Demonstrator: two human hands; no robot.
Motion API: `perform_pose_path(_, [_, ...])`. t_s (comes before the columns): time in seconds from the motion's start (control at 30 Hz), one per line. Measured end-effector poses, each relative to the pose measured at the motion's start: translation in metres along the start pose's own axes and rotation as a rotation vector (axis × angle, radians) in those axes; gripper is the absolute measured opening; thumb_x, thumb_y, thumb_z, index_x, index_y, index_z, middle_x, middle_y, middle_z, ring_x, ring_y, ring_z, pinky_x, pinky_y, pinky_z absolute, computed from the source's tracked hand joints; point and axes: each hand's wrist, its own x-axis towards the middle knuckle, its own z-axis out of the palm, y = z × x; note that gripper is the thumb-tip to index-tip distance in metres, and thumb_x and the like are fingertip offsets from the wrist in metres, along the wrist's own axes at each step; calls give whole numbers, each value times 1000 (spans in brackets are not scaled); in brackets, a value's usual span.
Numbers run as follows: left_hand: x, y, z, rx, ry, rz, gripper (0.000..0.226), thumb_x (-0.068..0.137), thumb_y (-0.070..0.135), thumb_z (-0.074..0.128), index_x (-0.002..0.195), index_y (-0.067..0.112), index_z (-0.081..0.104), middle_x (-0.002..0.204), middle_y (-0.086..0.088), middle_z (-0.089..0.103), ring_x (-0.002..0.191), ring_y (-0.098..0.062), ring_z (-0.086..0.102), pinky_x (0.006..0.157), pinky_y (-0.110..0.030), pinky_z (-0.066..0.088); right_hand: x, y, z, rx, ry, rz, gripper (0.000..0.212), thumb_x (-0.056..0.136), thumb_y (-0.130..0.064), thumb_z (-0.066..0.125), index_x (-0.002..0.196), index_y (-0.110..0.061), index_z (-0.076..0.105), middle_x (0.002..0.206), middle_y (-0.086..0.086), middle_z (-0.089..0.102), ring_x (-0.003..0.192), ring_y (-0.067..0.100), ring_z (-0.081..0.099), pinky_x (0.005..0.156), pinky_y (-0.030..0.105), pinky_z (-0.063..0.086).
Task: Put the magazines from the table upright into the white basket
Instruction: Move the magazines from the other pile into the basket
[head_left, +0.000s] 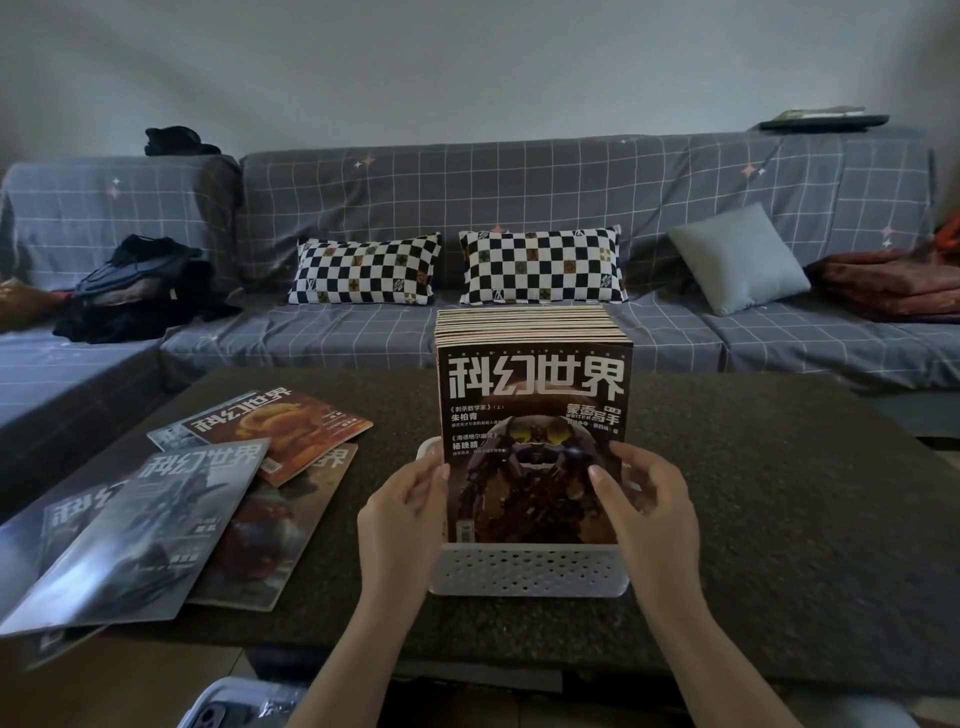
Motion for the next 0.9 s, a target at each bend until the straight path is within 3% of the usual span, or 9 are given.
perform_pose_path(0.1, [-1, 1, -13, 30, -5, 4, 17, 90, 25, 62, 101, 20, 74, 82, 21, 67, 80, 17, 59, 63, 2, 40, -3, -8, 6, -51, -34, 52, 48, 82, -28, 69, 127, -30, 52, 151, -2, 25, 132, 24, 39, 99, 45, 46])
perform_pose_path(0.2, [0, 1, -27, 30, -9, 0, 16, 91, 24, 60, 99, 20, 74, 79, 23, 66, 78, 20, 57, 62, 1, 40, -12, -17, 18, -109, -17, 53, 54, 82, -24, 70, 131, -25, 48, 156, 1, 11, 141, 25, 20, 107, 50, 37])
perform_pose_path(0.3, [1, -1, -40, 33, 10, 22, 15, 91, 22, 61, 99, 20, 74, 79, 27, 64, 78, 22, 57, 62, 2, 39, -25, -26, 34, -48, 2, -47, 43, 81, -17, 71, 120, -22, 53, 143, 4, 28, 133, 24, 33, 104, 46, 41])
perform_pose_path(0.43, [5, -9, -61, 55, 33, 23, 17, 92, 25, 60, 103, 21, 73, 85, 24, 66, 83, 20, 57, 66, 3, 39, -39, -38, 64, 65, -109, -73, 35, 82, -19, 69, 107, -36, 52, 114, -16, 41, 109, 8, 53, 91, 28, 48])
perform_pose_path(0.53, [8, -19, -78, 49, 68, 12, 18, 91, 27, 61, 103, 23, 73, 82, 24, 66, 82, 17, 59, 65, 2, 39, -51, -43, 90, 113, -205, -98, 36, 81, -18, 69, 105, -39, 52, 107, -23, 48, 99, -8, 53, 79, 12, 47])
perform_pose_path(0.63, [11, -32, -97, 58, 117, -7, 17, 91, 30, 61, 100, 23, 74, 75, 23, 66, 76, 16, 59, 61, 0, 39, -62, -49, 120, 110, -292, -94, 35, 81, -22, 70, 99, -44, 50, 103, -24, 51, 94, -8, 55, 71, 3, 43])
perform_pose_path(0.73, [16, -50, -117, 48, 160, -44, 22, 90, 31, 59, 102, 20, 74, 83, 22, 68, 81, 16, 59, 64, 1, 39, -73, -54, 150, 154, -386, -80, 35, 82, -22, 68, 100, -47, 51, 111, -25, 54, 101, -11, 53, 75, 3, 44])
perform_pose_path(0.9, [23, -86, -147, 77, 226, -99, 14, 91, 25, 60, 95, 22, 74, 84, 19, 68, 81, 7, 63, 67, -4, 43, -87, -55, 198, 191, -504, -36, 34, 83, -19, 68, 112, -33, 56, 111, -8, 58, 100, -1, 57, 75, 9, 48])
